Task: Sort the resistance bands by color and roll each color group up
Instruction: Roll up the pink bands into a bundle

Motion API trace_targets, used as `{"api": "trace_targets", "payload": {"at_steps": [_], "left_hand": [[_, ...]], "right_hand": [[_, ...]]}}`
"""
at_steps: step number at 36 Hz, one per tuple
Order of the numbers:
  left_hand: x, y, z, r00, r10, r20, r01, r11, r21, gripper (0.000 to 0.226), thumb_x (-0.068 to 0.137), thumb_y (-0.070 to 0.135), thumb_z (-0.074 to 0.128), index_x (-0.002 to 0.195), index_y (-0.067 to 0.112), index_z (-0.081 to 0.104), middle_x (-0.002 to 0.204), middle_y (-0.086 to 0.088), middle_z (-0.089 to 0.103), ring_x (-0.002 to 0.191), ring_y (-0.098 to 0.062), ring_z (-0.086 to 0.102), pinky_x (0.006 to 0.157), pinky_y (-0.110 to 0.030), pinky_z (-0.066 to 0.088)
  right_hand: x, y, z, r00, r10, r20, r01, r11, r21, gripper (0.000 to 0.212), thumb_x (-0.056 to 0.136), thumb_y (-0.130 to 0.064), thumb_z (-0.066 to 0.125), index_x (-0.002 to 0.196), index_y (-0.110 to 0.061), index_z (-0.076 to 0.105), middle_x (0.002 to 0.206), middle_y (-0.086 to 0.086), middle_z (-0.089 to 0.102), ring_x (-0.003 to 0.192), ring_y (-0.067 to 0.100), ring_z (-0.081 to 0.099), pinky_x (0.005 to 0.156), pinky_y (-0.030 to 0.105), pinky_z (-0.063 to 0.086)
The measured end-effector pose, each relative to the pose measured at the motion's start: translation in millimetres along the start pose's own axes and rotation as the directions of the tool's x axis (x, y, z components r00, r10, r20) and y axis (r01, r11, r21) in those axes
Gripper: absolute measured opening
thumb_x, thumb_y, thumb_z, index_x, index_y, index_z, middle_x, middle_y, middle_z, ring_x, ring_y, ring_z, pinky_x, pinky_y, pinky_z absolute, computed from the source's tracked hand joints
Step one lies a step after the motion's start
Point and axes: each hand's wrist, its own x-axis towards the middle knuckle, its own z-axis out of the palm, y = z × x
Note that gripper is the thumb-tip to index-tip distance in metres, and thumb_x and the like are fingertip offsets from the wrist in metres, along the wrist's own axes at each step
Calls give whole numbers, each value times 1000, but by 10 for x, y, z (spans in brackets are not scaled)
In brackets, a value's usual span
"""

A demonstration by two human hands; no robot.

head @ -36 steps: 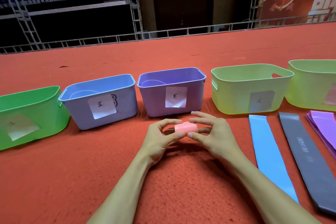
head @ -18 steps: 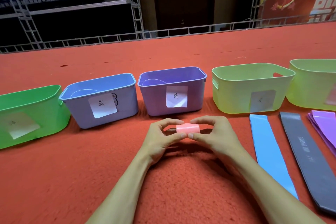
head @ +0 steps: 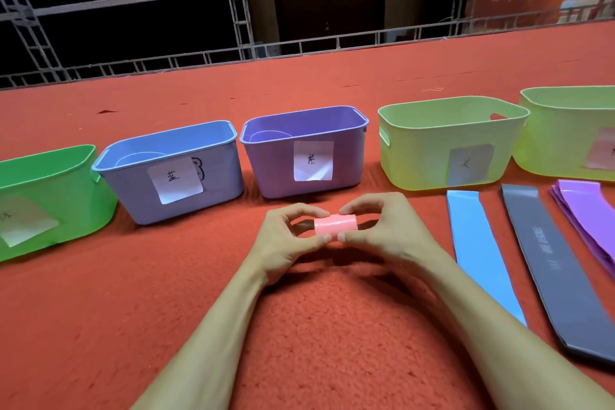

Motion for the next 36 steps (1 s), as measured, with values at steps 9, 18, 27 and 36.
{"api": "trace_targets", "payload": {"at_steps": [9, 18, 27, 36], "left_hand": [[7, -22, -2, 999, -7, 36, 5, 998, 61, 33, 60, -4, 82, 86, 11, 69, 87, 7, 72, 86, -13, 68, 79, -25, 54], [-25, -30, 104, 997, -27, 67, 18, 991, 136, 32, 60, 2, 80, 86, 15, 67, 85, 8, 71, 82, -12, 67, 79, -26, 54], [-66, 87, 262, 988, -74, 135, 50, 983, 176, 33, 66, -9, 78, 89, 13, 66, 88, 4, 70, 84, -12, 67, 80, -26, 54], [-32, 590, 708, 967, -7, 254, -54, 970, 235, 33, 64, 5, 77, 94, 12, 67, 89, -1, 70, 84, -5, 63, 85, -20, 49]], "right_hand": [[29, 42, -11, 997, 37, 74, -26, 989, -142, 34, 60, -13, 88, 89, -23, 73, 85, -10, 71, 60, -13, 55, 65, 11, 41], [-5, 98, -28, 994, 85, 62, -68, 967, -247, 33, 61, -17, 88, 90, -23, 74, 89, -8, 72, 75, 5, 63, 70, 19, 47], [-132, 100, -253, 989, 127, 79, -107, 970, -218, 31, 57, -19, 89, 84, -25, 74, 79, -13, 71, 64, -6, 57, 61, 12, 42], [-466, -17, -813, 991, 136, -9, -136, 991, 5, 32, 53, -4, 90, 73, -21, 72, 78, -2, 73, 70, 8, 63, 76, 31, 54]]}}
